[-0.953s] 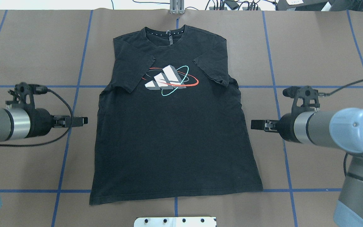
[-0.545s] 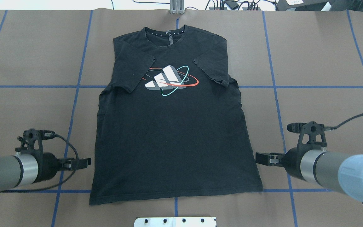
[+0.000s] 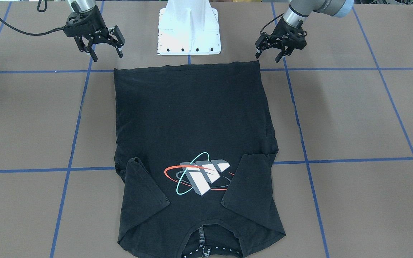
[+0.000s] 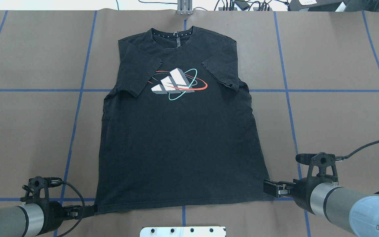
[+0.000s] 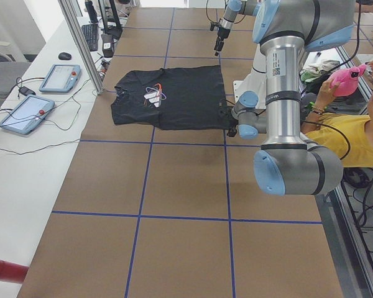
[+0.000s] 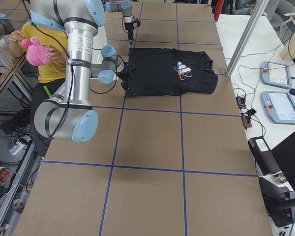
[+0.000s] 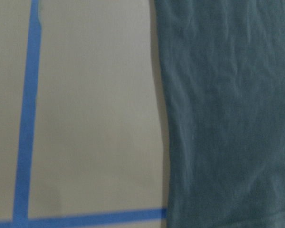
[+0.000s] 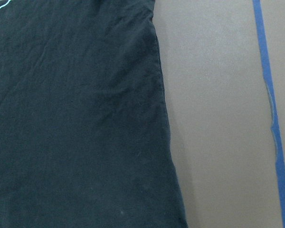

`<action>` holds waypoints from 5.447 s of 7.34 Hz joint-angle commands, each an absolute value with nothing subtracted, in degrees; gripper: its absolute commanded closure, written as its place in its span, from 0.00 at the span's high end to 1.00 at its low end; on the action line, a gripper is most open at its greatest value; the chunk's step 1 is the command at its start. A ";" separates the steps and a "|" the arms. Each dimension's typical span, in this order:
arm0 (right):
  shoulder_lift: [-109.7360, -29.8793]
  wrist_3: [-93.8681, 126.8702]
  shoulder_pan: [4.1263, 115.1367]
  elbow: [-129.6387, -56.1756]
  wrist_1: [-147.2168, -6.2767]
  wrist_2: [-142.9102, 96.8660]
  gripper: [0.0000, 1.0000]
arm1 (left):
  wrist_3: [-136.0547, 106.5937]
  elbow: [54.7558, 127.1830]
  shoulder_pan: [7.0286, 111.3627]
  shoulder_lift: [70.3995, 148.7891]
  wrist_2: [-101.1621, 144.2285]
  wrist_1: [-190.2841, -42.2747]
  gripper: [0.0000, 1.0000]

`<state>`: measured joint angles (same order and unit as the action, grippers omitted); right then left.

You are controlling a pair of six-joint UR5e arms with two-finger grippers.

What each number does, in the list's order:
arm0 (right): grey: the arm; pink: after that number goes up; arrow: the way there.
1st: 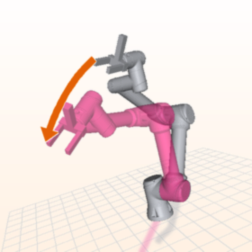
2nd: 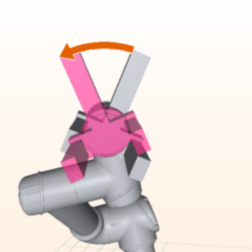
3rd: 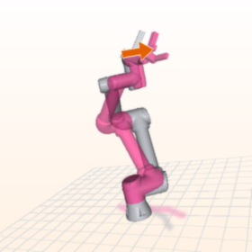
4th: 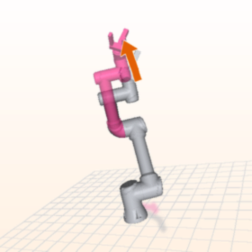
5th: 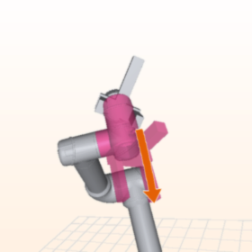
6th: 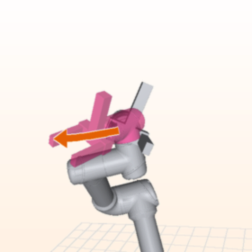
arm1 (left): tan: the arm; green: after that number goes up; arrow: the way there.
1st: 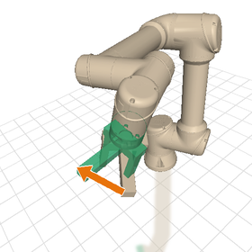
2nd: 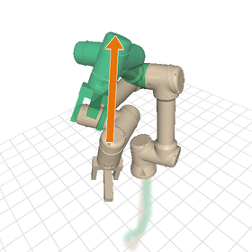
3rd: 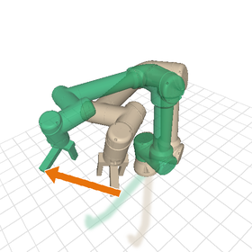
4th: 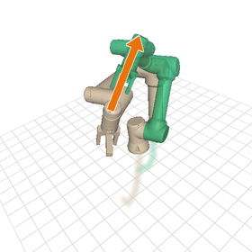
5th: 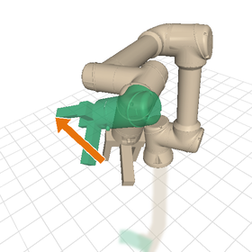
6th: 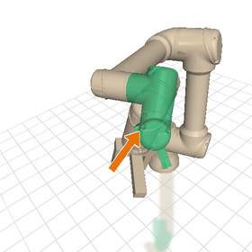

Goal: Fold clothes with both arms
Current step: 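Move both grippers down to the shirt's hem corners nearest the robot, then grasp the hem corners with both grippers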

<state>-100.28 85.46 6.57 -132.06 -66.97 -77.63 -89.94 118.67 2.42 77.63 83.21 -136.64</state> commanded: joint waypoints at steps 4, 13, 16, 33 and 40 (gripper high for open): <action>-100.37 85.52 5.54 -132.10 -66.97 -76.55 1.00 | -91.67 117.69 0.44 82.17 82.09 -132.10 0.65; -100.28 85.52 5.45 -132.10 -66.97 -76.55 1.00 | -90.88 117.33 1.76 82.00 82.27 -132.01 0.38; -100.28 85.52 5.45 -132.19 -66.97 -76.55 1.00 | -90.88 117.25 1.93 81.91 82.27 -131.92 0.38; -96.08 92.55 -5.09 -125.53 -76.11 -65.05 0.85 | -91.58 119.71 2.11 82.53 82.44 -131.22 0.00; -95.71 91.67 -3.34 -123.40 -76.03 -64.25 0.55 | -91.58 119.62 2.11 82.62 82.53 -131.22 0.00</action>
